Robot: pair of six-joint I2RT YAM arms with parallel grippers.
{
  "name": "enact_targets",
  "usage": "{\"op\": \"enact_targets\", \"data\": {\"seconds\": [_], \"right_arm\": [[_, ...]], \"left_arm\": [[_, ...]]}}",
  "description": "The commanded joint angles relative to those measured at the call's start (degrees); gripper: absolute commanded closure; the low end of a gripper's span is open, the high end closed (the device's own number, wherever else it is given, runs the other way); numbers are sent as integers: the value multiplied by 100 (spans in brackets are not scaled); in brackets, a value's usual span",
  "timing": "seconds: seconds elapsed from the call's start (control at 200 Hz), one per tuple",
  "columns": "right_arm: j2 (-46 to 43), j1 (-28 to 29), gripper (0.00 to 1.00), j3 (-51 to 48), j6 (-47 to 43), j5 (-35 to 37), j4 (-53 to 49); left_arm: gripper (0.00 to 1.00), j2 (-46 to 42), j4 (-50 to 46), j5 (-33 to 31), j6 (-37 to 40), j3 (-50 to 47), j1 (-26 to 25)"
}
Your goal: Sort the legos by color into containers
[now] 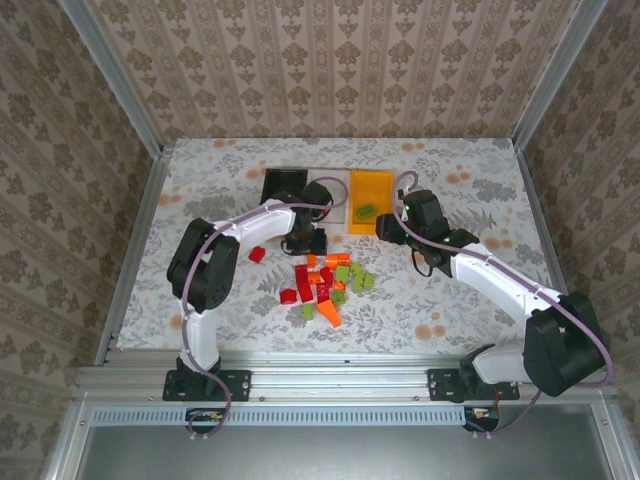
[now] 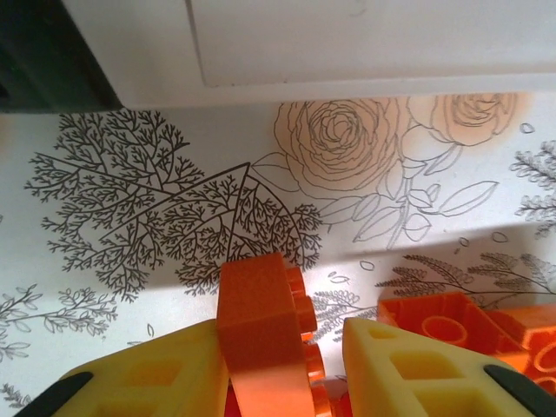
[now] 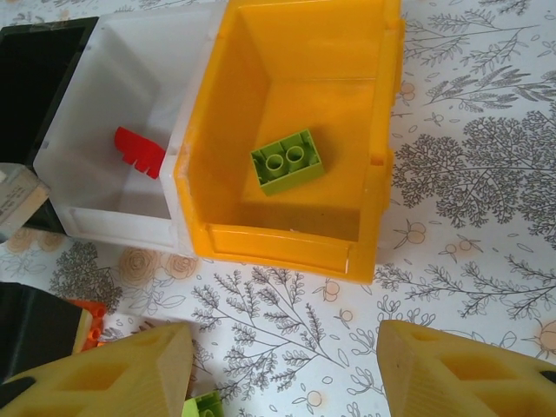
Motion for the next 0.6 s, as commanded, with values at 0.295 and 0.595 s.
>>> {"op": "enact_targets", "data": {"seconds": [0.295,0.595], "right_arm": [[-260,-32,41,-54,120,-130,87],[-189,-32,41,-61,151,-211,132]], "left_arm": [[87,10,-105,-239,29,103,61],[90,-547,-1035,-875,670,1693,640]]}}
